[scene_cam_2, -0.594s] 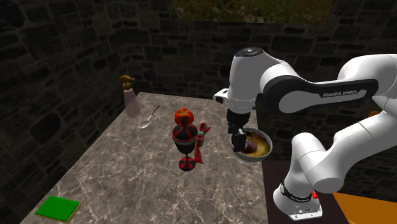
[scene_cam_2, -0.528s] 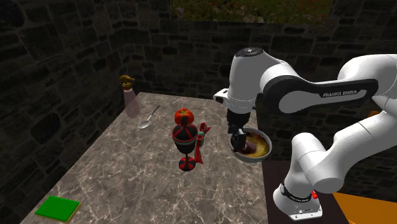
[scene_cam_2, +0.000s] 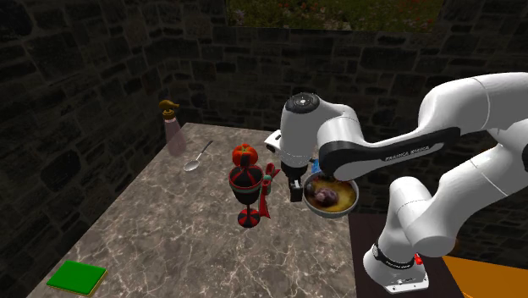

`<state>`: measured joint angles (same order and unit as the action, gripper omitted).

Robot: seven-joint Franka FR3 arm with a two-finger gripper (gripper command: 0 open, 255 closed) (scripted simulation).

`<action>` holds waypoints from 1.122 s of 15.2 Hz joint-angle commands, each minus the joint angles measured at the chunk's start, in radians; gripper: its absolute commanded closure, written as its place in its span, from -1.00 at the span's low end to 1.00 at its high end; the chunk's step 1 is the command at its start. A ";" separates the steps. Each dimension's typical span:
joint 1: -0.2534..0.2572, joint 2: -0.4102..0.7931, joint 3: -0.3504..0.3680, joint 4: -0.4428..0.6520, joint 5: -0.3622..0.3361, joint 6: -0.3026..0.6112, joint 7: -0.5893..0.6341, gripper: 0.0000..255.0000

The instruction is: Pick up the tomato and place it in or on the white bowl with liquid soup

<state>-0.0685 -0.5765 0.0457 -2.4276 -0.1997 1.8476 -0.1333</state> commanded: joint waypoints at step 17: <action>-0.235 0.575 0.104 0.192 -0.759 0.262 0.354 -1.00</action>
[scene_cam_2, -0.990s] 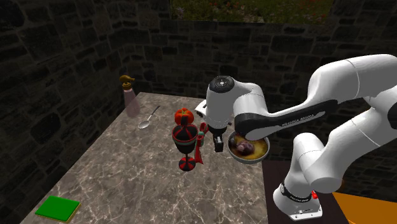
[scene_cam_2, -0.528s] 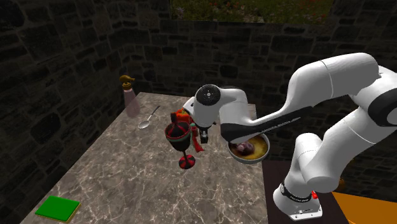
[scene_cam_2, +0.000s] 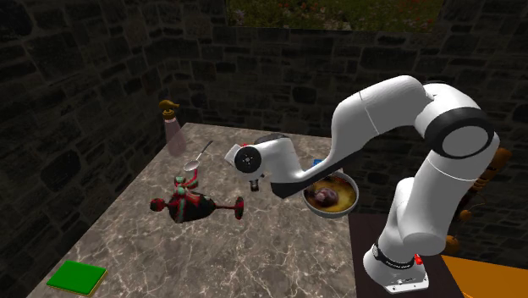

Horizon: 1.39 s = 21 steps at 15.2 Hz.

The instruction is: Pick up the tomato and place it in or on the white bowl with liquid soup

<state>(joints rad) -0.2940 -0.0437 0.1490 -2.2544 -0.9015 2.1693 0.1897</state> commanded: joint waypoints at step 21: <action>-0.050 0.298 -0.072 0.203 -0.367 -0.049 0.158 -1.00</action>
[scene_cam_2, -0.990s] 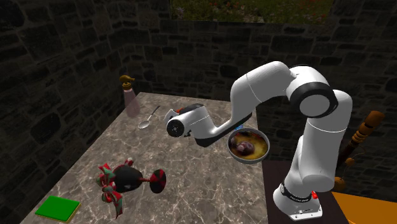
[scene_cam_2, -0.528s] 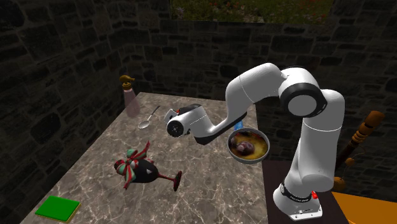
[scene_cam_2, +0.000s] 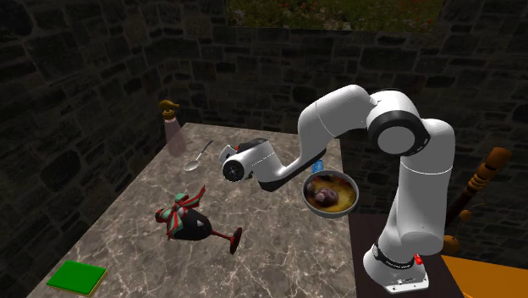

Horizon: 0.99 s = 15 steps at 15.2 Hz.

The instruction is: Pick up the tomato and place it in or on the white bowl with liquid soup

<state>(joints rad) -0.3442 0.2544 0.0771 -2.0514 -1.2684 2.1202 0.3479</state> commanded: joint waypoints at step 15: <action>-0.002 -0.033 0.004 0.005 0.025 -0.013 -0.042 1.00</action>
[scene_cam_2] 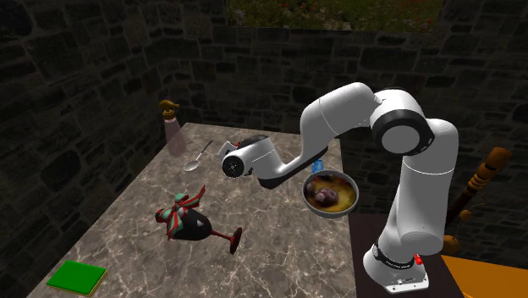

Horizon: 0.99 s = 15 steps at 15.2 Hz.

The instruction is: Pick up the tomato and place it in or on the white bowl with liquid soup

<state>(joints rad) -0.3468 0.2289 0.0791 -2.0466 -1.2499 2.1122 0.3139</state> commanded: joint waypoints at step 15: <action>-0.001 -0.113 0.013 0.047 0.096 -0.064 -0.168 1.00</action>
<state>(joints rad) -0.3476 0.1212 0.0915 -2.0038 -1.1591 2.0520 0.1559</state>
